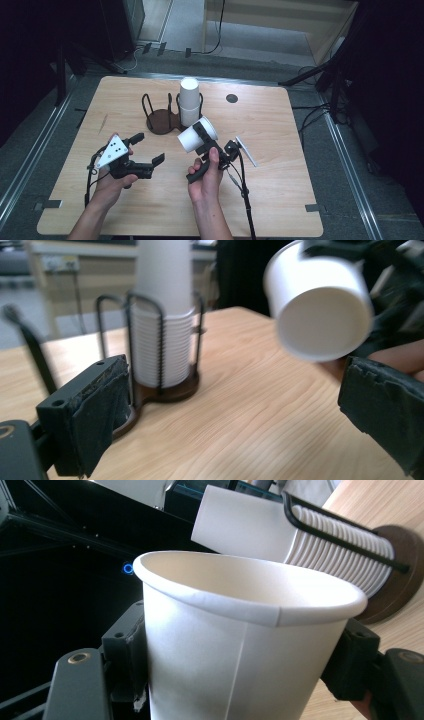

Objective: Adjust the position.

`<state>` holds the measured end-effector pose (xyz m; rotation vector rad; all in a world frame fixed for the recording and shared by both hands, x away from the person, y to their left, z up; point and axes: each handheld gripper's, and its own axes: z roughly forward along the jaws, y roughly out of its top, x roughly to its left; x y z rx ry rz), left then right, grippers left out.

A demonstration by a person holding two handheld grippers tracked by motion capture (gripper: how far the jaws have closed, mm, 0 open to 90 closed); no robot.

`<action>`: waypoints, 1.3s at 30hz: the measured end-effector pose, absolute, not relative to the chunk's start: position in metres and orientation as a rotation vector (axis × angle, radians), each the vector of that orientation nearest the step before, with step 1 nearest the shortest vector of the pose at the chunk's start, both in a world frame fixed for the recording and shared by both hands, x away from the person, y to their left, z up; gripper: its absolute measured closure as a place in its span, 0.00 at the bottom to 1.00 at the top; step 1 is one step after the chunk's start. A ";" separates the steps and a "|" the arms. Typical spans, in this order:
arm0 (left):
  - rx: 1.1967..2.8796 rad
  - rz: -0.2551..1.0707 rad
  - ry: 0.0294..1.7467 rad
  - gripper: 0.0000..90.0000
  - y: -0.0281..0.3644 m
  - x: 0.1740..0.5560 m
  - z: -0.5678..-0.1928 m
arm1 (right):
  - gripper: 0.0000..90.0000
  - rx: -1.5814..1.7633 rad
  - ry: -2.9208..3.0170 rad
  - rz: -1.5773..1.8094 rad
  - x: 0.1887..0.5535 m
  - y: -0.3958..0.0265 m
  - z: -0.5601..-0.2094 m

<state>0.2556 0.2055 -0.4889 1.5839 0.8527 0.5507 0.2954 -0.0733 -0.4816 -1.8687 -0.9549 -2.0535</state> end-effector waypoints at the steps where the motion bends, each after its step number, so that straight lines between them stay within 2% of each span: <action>1: 1.586 0.552 0.869 0.01 0.208 0.256 -0.490 | 0.30 -1.873 -0.960 -2.057 0.295 -0.074 -0.481; 22: 1.572 0.672 1.176 0.00 0.264 0.271 -0.519 | 0.30 -1.942 -1.298 -2.385 0.292 -0.069 -0.482; 39: 1.555 0.687 1.245 0.00 0.276 0.273 -0.528 | 0.30 -1.903 -1.663 -2.469 0.291 -0.065 -0.482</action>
